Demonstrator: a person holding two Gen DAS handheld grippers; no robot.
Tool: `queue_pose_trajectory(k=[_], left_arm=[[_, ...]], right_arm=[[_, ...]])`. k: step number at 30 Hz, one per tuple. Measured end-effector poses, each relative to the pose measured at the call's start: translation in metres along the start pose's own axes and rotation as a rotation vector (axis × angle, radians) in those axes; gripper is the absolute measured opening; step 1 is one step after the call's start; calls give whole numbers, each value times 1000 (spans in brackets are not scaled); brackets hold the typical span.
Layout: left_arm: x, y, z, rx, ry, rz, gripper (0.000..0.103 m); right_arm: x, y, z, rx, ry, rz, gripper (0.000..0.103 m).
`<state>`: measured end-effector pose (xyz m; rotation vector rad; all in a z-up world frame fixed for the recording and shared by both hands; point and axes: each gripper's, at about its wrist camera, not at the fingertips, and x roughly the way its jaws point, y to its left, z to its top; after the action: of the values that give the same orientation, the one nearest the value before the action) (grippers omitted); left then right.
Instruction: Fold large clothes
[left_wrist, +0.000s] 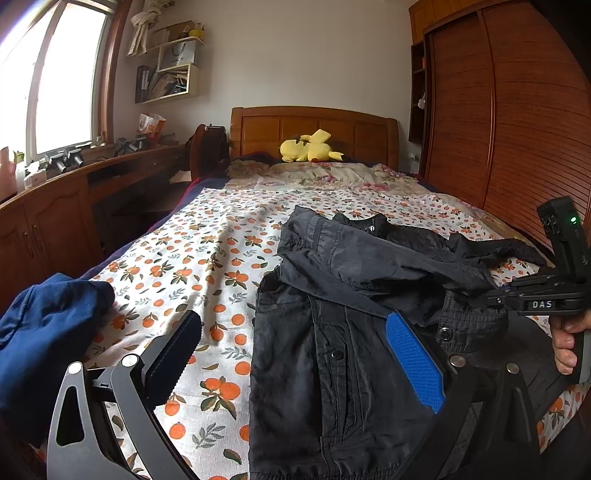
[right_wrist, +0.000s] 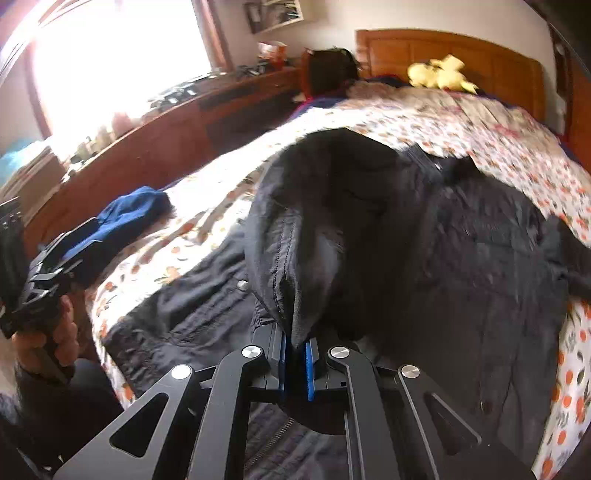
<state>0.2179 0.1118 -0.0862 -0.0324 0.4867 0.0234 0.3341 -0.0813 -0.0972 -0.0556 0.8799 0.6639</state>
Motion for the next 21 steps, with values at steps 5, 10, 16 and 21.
queue_pose_trajectory(k=[5,10,16,21], left_arm=[[3,-2,-1,8,6,0,101],[4,-4,-2,14,8,-2,101],[5,-5,-3,20,9,-4,101],[4,-6,-3,24,9,-6,101]], right_arm=[[8,-27,-7,43,12,-85,11],[-4,-52,2,68,-56,-195,15],[-1,-82,10,63,-52,-410,9],[-16,-85,8,63,-116,-462,30]])
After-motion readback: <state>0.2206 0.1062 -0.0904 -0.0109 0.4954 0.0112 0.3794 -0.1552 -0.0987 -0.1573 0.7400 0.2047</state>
